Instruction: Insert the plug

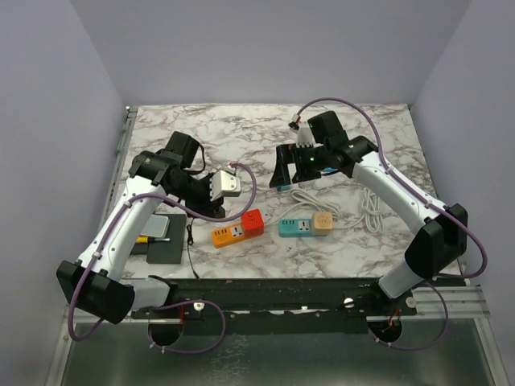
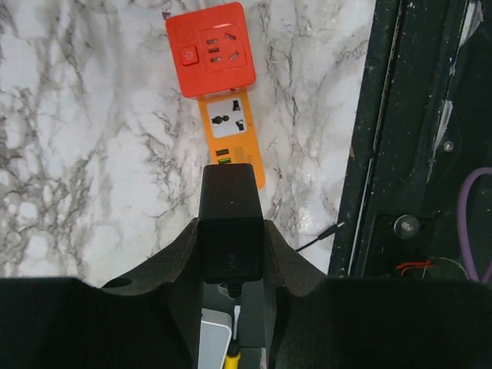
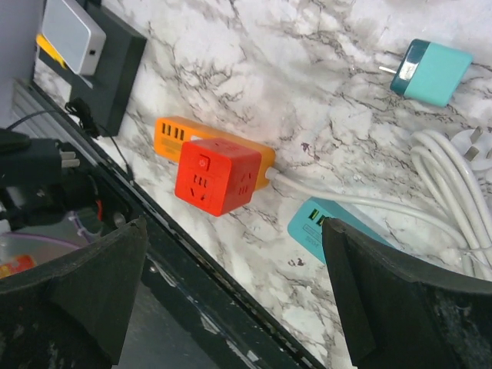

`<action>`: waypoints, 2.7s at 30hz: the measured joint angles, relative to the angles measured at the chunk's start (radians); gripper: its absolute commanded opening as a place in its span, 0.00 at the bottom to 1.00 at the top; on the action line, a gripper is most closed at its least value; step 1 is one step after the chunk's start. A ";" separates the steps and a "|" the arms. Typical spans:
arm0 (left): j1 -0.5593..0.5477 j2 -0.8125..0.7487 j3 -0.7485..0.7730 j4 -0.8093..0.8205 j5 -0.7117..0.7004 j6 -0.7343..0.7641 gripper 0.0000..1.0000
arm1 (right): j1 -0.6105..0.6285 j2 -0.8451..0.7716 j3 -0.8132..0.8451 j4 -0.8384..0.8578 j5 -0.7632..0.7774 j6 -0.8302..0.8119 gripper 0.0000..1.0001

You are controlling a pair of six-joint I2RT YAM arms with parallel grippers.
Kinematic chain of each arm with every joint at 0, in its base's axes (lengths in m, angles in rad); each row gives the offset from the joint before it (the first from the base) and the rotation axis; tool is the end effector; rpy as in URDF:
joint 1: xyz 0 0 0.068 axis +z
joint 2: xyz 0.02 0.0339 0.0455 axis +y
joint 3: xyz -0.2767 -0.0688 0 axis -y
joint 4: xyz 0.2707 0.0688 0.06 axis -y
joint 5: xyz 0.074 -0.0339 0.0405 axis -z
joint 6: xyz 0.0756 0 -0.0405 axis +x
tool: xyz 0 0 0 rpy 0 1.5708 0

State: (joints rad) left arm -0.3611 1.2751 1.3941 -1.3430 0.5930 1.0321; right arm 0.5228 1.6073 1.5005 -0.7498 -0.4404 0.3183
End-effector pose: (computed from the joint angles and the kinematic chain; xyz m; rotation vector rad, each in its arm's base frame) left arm 0.2166 -0.1270 0.3413 1.7504 1.8787 -0.5918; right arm 0.3295 0.2271 0.3132 -0.4662 2.4836 0.8981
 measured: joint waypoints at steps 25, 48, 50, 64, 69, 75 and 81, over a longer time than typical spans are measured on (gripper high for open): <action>-0.172 -0.042 -0.439 0.474 -0.075 -0.180 0.00 | 0.025 -0.048 -0.113 0.119 0.136 -0.042 1.00; -0.335 0.036 -0.462 0.568 -0.342 -0.299 0.00 | 0.025 -0.075 -0.117 0.110 0.194 -0.023 1.00; -0.335 0.036 -0.465 0.575 -0.348 -0.304 0.00 | 0.025 -0.077 -0.117 0.110 0.194 -0.023 1.00; -0.355 0.036 -0.497 0.615 -0.348 -0.340 0.00 | 0.025 -0.078 -0.117 0.109 0.193 -0.019 0.99; -0.357 0.035 -0.502 0.633 -0.348 -0.358 0.00 | 0.025 -0.078 -0.117 0.109 0.193 -0.012 0.98; -0.362 0.024 -0.517 0.651 -0.353 -0.367 0.00 | 0.025 -0.078 -0.128 0.109 0.193 -0.005 0.98; -0.370 0.006 -0.533 0.660 -0.366 -0.367 0.00 | 0.025 -0.078 -0.133 0.104 0.193 -0.004 0.98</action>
State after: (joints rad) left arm -0.7307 1.2808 0.8616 -0.6827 0.2272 0.6651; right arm 0.5476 1.5295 1.3678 -0.6456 -0.2470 0.3141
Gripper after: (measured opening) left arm 0.301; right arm 0.984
